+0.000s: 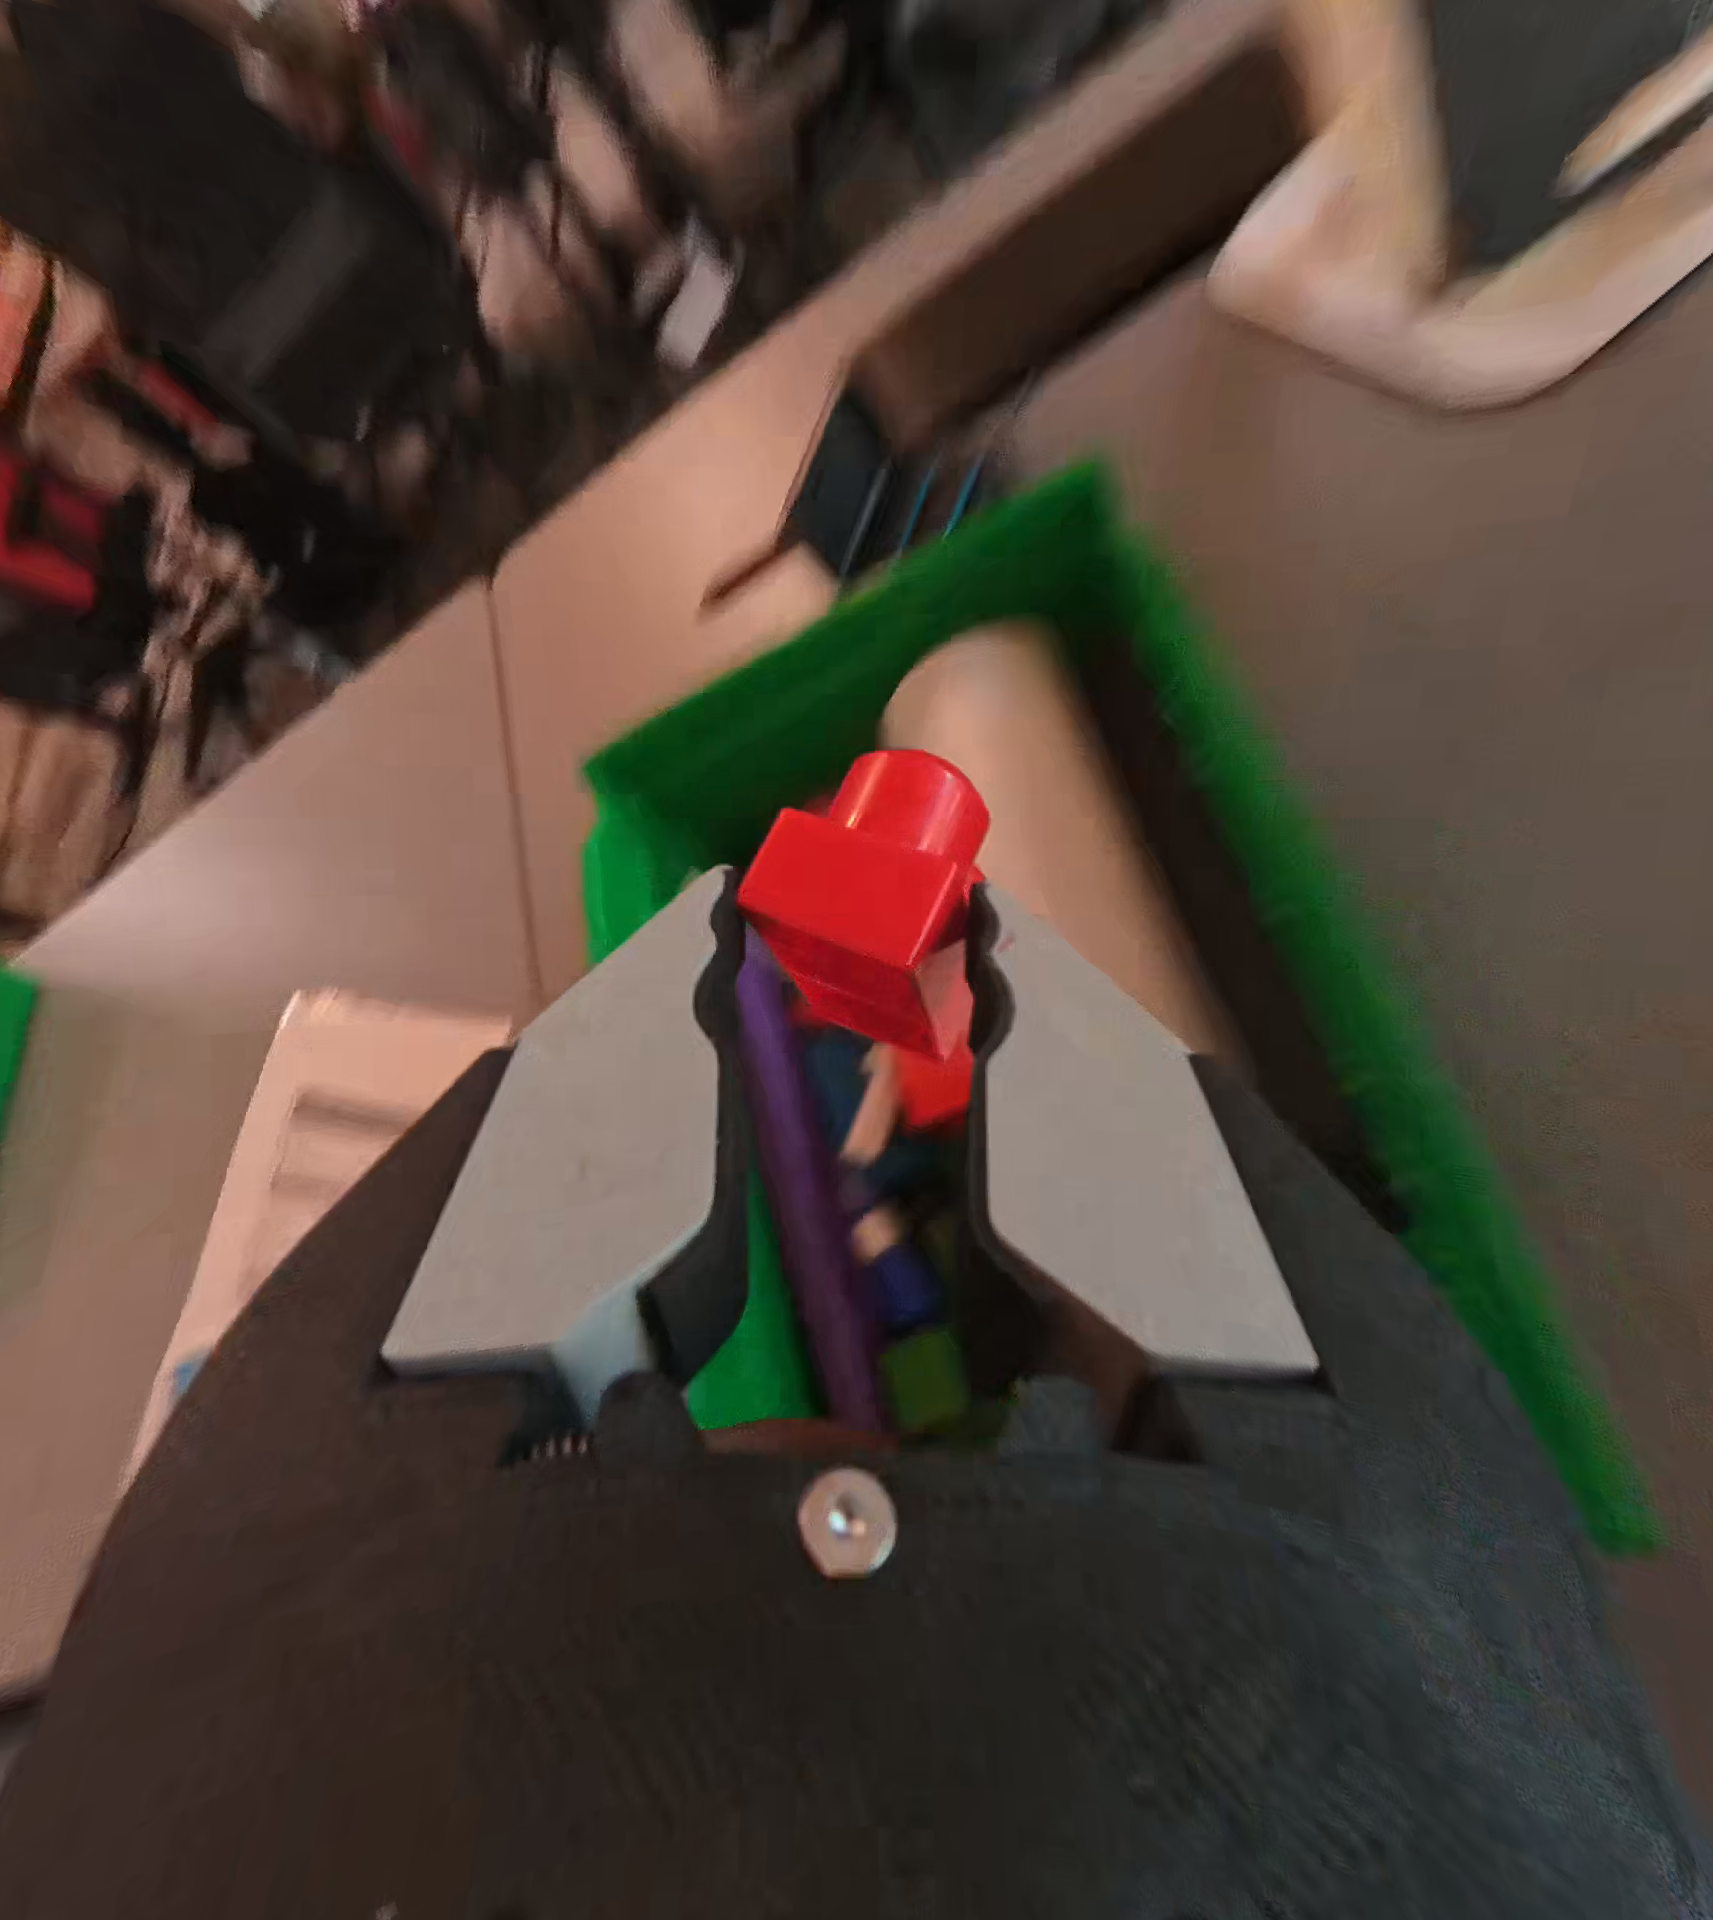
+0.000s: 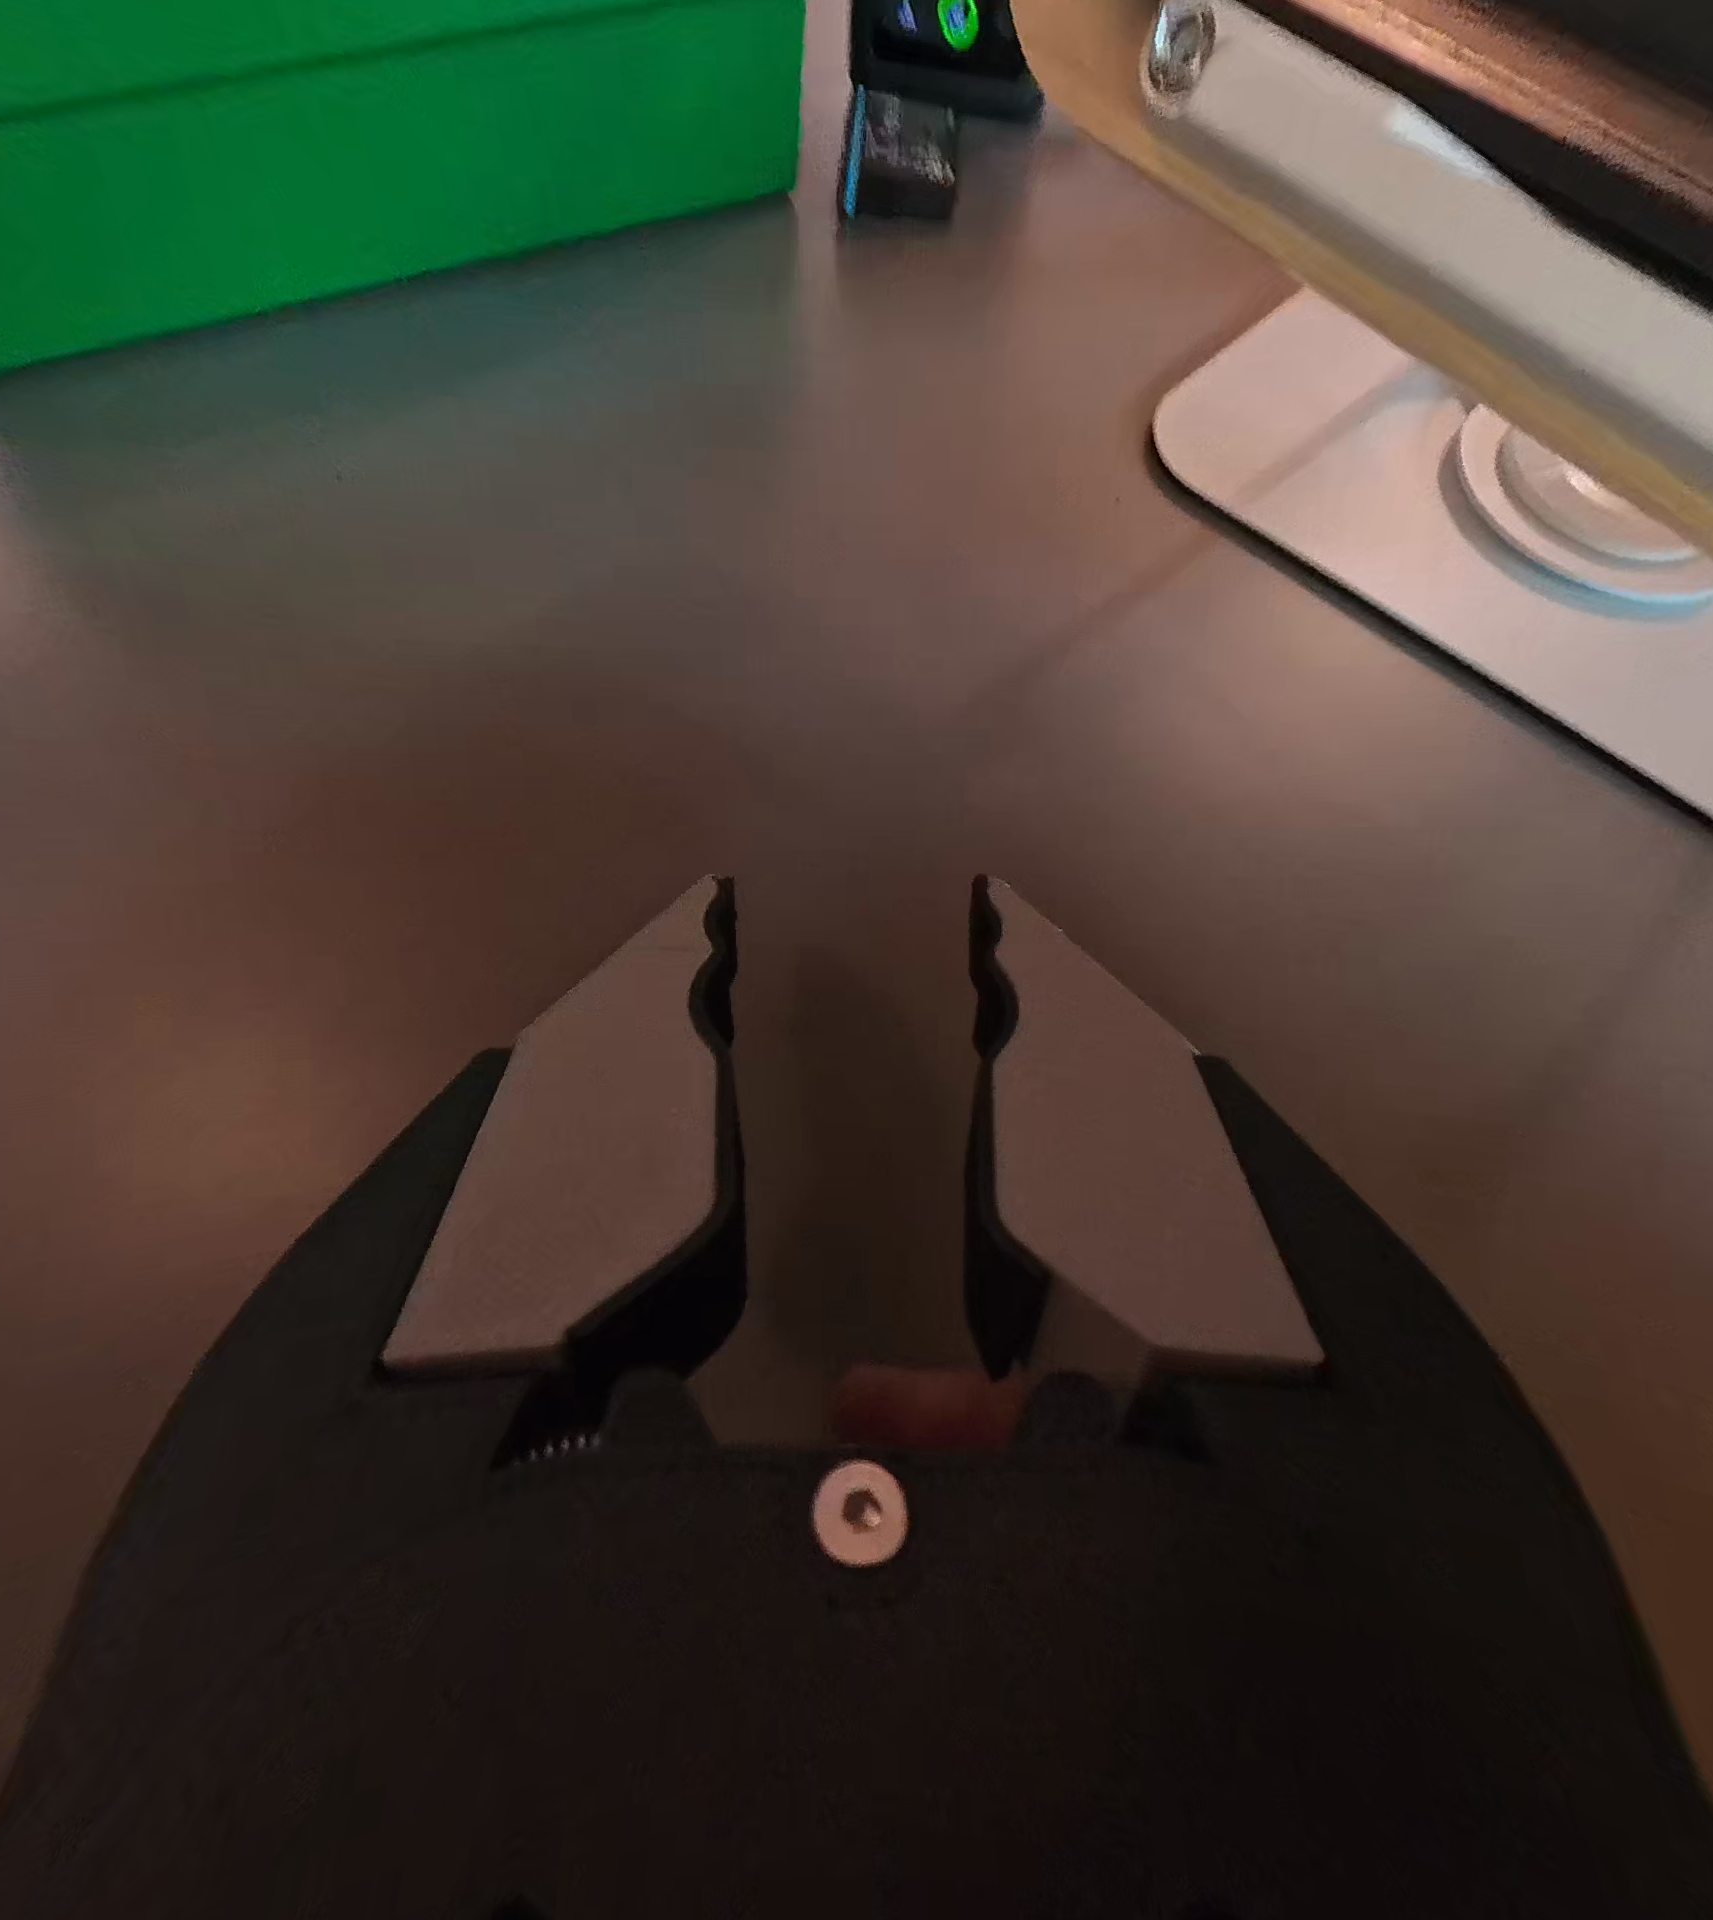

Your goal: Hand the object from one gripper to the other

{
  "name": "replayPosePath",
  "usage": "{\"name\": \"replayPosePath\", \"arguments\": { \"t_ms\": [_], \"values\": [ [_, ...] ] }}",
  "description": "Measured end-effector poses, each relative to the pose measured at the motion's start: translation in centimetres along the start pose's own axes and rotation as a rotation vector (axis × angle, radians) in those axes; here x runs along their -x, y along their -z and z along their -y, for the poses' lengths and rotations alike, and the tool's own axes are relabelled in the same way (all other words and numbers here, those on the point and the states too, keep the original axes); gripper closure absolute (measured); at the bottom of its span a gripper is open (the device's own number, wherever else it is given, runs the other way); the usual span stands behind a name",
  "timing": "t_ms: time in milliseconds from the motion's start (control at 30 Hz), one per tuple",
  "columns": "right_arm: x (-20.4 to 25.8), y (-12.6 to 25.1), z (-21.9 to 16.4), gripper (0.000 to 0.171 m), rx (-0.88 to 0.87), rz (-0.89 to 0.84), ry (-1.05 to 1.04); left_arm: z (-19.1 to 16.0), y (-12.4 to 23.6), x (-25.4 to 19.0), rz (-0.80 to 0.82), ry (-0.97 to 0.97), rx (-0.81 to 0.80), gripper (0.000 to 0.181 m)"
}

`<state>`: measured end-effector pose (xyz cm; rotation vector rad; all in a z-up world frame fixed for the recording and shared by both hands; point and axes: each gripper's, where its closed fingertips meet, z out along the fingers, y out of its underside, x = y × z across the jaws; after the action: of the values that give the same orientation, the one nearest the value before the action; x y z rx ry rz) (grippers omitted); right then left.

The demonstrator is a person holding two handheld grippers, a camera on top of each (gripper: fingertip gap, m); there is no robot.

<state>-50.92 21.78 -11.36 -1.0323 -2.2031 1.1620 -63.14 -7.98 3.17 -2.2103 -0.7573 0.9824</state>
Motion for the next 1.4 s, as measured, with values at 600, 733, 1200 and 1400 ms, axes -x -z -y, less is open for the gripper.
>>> {"name": "replayPosePath", "arguments": {
  "t_ms": [600,733,1200,1400],
  "values": [
    [-0.5,7.4,7.7,0.137,-0.573,0.267,-0.174,18.1,0.8,-31.2,-1.220,0.568,-0.744,0.141],
    [-0.9,7.5,7.7,0.138,-0.588,0.317,-0.244,16.7,-0.6,-32.5,-1.233,0.483,-0.668,0.141],
    [-4.0,7.7,6.4,0.139,-0.318,-0.483,0.557,14.8,-3.5,-31.7,-1.210,0.605,-0.486,0.118],
    [-2.6,7.7,6.7,0.139,-0.283,-0.626,0.885,14.8,-0.3,-33.2,-1.520,0.641,-0.438,0.099]
  ]
}}
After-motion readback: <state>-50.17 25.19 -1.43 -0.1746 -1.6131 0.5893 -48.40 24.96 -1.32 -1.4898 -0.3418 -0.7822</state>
